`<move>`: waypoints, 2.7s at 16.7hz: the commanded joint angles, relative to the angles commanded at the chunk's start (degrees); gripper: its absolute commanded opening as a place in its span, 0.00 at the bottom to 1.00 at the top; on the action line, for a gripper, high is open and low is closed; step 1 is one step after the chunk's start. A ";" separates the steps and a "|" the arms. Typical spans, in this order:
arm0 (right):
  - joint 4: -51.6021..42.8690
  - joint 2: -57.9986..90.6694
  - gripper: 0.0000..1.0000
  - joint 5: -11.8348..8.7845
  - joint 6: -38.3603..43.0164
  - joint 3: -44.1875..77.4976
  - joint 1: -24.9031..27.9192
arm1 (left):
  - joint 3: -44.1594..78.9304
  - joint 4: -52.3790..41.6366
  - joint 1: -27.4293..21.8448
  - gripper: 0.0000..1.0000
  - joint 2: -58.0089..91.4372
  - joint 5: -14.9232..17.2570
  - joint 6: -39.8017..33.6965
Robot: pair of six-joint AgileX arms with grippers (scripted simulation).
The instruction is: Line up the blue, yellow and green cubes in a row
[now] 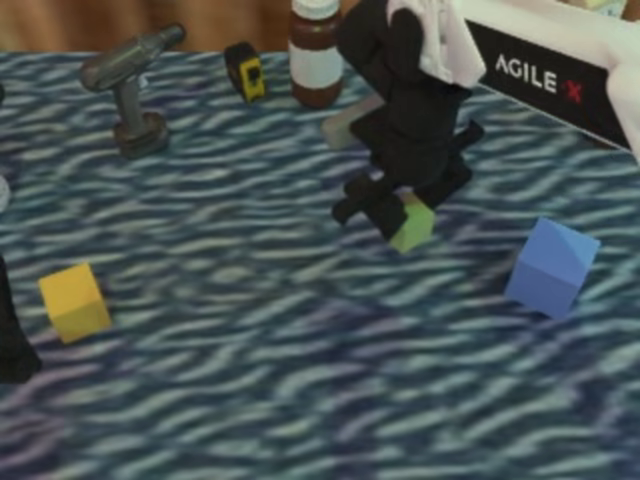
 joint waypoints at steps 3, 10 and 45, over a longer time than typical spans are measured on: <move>1.63 -3.80 0.00 0.13 5.63 -5.13 0.68 | 0.00 0.00 0.00 1.00 0.00 0.00 0.00; 7.25 -18.01 0.00 0.68 31.18 -26.44 3.36 | 0.00 0.00 0.00 1.00 0.00 0.00 0.00; 24.46 -19.02 0.98 0.99 40.62 -43.72 4.87 | 0.00 0.00 0.00 1.00 0.00 0.00 0.00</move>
